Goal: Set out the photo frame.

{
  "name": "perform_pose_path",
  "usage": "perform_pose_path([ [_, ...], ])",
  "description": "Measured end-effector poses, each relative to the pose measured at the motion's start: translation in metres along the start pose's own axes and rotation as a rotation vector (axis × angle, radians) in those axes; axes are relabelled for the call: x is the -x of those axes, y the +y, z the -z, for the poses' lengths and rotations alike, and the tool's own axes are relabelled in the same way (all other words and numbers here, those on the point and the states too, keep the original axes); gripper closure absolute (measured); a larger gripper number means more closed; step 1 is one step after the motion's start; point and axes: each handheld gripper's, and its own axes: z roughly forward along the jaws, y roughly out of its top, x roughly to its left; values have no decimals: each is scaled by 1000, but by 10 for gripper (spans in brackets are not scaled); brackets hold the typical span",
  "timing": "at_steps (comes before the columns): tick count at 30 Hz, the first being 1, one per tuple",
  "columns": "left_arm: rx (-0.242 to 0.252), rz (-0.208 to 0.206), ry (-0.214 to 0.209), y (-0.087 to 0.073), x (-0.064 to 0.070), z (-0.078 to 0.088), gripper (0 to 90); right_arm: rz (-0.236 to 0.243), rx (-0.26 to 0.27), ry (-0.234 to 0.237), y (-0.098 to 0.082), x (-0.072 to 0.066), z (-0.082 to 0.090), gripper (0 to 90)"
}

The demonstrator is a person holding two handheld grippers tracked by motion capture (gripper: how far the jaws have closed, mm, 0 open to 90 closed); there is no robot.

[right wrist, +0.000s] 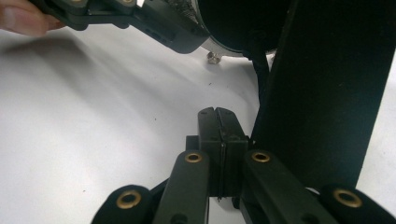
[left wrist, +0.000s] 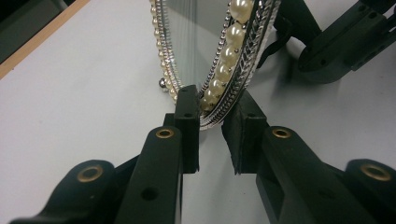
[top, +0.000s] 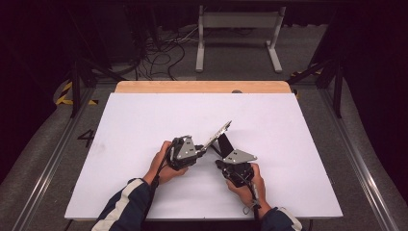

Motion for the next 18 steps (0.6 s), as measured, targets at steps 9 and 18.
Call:
perform_pose_path([
  [9, 76, 58, -29, 0, -2, 2, 715, 7, 8, 14, 0, 2, 6, 900],
  [18, 112, 86, -38, 5, 2, 1, 716, 17, -5, 18, 0, 2, 6, 900],
])
